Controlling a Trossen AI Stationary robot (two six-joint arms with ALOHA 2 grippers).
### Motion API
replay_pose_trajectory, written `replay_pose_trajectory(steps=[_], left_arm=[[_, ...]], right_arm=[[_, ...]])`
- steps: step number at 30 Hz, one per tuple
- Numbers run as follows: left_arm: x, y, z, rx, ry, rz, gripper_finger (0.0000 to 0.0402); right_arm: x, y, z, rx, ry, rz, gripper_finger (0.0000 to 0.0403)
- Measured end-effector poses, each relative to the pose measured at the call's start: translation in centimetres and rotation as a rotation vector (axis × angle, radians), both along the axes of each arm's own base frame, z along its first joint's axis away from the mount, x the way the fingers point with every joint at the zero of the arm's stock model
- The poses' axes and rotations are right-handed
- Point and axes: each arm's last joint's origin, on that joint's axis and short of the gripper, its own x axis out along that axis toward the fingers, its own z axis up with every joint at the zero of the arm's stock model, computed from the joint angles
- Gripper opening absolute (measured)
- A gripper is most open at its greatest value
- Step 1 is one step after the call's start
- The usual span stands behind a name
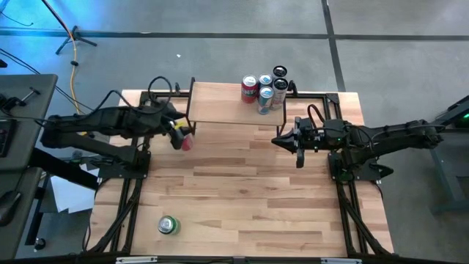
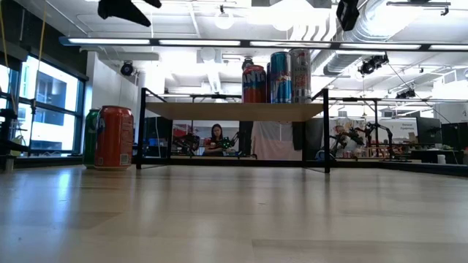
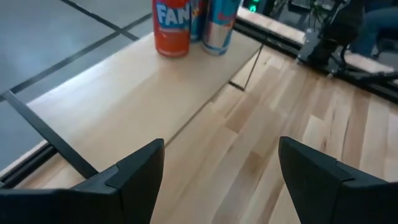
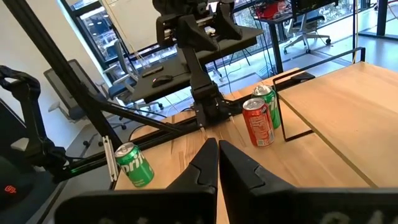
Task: Place canned beverage on shelf
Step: Put the red soda can on the shelf aligned with the other red soda can
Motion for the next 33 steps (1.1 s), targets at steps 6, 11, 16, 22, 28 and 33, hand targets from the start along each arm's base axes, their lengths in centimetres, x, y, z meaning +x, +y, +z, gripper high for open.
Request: replay_pose_trajectory(steps=[6,11,16,22,28,33], left_arm=[[1.2,-0.1,-0.8,0.003,0.062,-0.042,0.0272],[1.1,-0.1,-1.5,-0.03,0.136,-0.061,0.0289],[0.1,0.6,-2.7,-0.108,0.283,-0.009,0.0347],[0.5,2.2,-4.7,-0.108,0.538,0.046,0.0395],[1.8,3.6,-6.1,-0.081,0.677,0.033,0.0394],[2.6,3.7,-7.2,-0.15,0.722,0.106,0.0395]], right_arm=[[0.0,0.0,0.0,-0.006,0.001,0.0,0.0],[0.0,0.0,0.0,-0.003,0.001,-0.007,0.0],[0.0,0.0,0.0,-0.002,0.001,-0.009,0.0],[0.0,0.0,0.0,0.003,0.001,-0.019,0.0],[0.0,-0.1,0.0,0.04,-0.001,-0.032,0.0],[0.0,-0.1,0.0,0.046,-0.002,-0.042,0.0]])
